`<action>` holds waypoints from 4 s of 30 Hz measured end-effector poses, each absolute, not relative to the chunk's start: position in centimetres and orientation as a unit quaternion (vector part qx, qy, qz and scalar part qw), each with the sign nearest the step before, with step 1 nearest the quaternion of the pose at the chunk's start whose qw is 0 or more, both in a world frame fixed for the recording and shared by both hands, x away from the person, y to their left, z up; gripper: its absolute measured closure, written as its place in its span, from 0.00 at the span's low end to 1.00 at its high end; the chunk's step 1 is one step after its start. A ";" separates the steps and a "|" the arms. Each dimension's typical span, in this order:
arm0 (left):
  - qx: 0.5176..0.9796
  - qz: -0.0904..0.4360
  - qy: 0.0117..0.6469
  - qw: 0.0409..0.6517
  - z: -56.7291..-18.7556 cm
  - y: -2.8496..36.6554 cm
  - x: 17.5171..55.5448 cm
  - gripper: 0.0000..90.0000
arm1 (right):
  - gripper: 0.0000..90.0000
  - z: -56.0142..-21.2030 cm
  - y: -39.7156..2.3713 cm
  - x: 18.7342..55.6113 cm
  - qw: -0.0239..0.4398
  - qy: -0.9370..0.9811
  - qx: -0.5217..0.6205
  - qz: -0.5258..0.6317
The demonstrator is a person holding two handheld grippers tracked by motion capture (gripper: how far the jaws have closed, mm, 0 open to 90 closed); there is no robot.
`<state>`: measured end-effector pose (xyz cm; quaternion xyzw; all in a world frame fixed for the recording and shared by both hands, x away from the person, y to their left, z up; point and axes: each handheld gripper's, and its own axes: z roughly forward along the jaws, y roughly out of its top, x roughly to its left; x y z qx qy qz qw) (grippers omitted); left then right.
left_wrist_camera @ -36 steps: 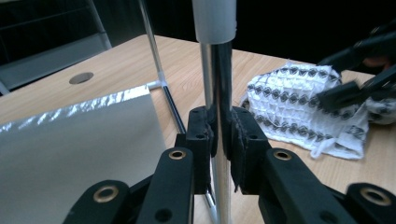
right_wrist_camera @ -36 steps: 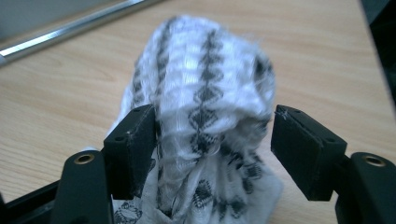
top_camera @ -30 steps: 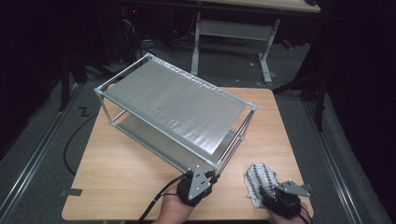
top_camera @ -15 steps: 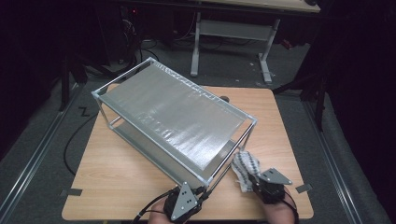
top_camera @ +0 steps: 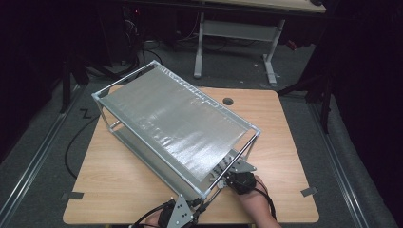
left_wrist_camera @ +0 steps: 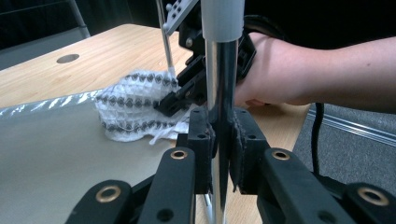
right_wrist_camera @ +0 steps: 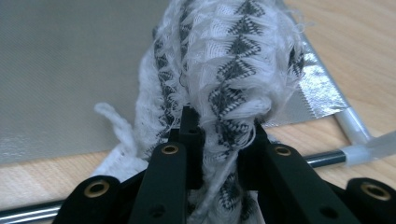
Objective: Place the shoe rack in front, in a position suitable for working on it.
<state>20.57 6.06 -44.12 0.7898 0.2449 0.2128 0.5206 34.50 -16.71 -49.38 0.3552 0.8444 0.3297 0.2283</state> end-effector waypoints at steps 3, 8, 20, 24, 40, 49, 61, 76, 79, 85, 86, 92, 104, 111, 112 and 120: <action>0.790 0.214 0.245 0.520 -44.1 6.1 20.5 0.89 | 0.86 -49.5 -16.7 34.7 0.215 0.844 0.369 0.324; 0.794 0.223 0.240 0.512 -44.0 6.5 20.2 0.88 | 0.87 -49.5 -16.7 34.4 0.211 0.848 0.371 0.315; 0.787 0.243 0.276 0.495 -43.9 9.2 20.4 0.88 | 0.87 -49.4 -17.0 33.2 0.213 0.852 0.364 0.309; 0.776 0.251 0.276 0.508 -44.3 9.5 20.5 0.88 | 0.87 -49.4 -17.3 32.8 0.220 0.851 0.364 0.307; 0.777 0.233 0.254 0.527 -44.6 7.3 21.9 0.88 | 0.85 -48.1 -18.1 26.6 0.206 0.838 0.340 0.375; 0.778 0.226 0.249 0.531 -44.6 6.8 22.3 0.88 | 0.85 -49.1 -15.2 24.8 0.167 0.861 0.308 0.369; 0.779 0.222 0.246 0.533 -44.7 6.9 22.4 0.88 | 0.85 -49.8 -18.8 27.3 0.203 0.834 0.382 0.342; 0.781 0.227 0.243 0.529 -44.7 7.2 22.2 0.88 | 0.84 -49.8 -25.4 31.0 0.234 0.787 0.471 0.323; 0.782 0.220 0.244 0.530 -44.6 7.3 22.2 0.88 | 0.83 -49.9 -26.3 31.4 0.239 0.779 0.482 0.322; 0.783 0.214 0.244 0.531 -44.6 7.4 22.2 0.88 | 0.82 -50.0 -26.4 31.4 0.243 0.776 0.484 0.323; 0.783 0.214 0.244 0.531 -44.6 7.4 22.2 0.88 | 0.82 -50.0 -26.4 31.5 0.246 0.778 0.479 0.323; 0.783 0.212 0.244 0.531 -44.6 7.4 22.2 0.88 | 0.84 -50.1 -26.4 31.4 0.252 0.780 0.473 0.324; 0.785 0.214 0.242 0.529 -44.5 7.4 22.3 0.88 | 0.84 -50.2 -26.1 31.2 0.251 0.784 0.466 0.326; 0.785 0.212 0.245 0.527 -44.5 7.3 22.3 0.88 | 0.82 -50.1 -24.8 30.5 0.231 0.800 0.443 0.331; 0.786 0.211 0.245 0.528 -44.5 7.4 22.3 0.88 | 0.82 -50.1 -24.2 30.2 0.227 0.807 0.429 0.335; 0.785 0.201 0.248 0.531 -44.5 7.4 22.5 0.89 | 0.82 -50.1 -21.1 28.7 0.204 0.832 0.382 0.346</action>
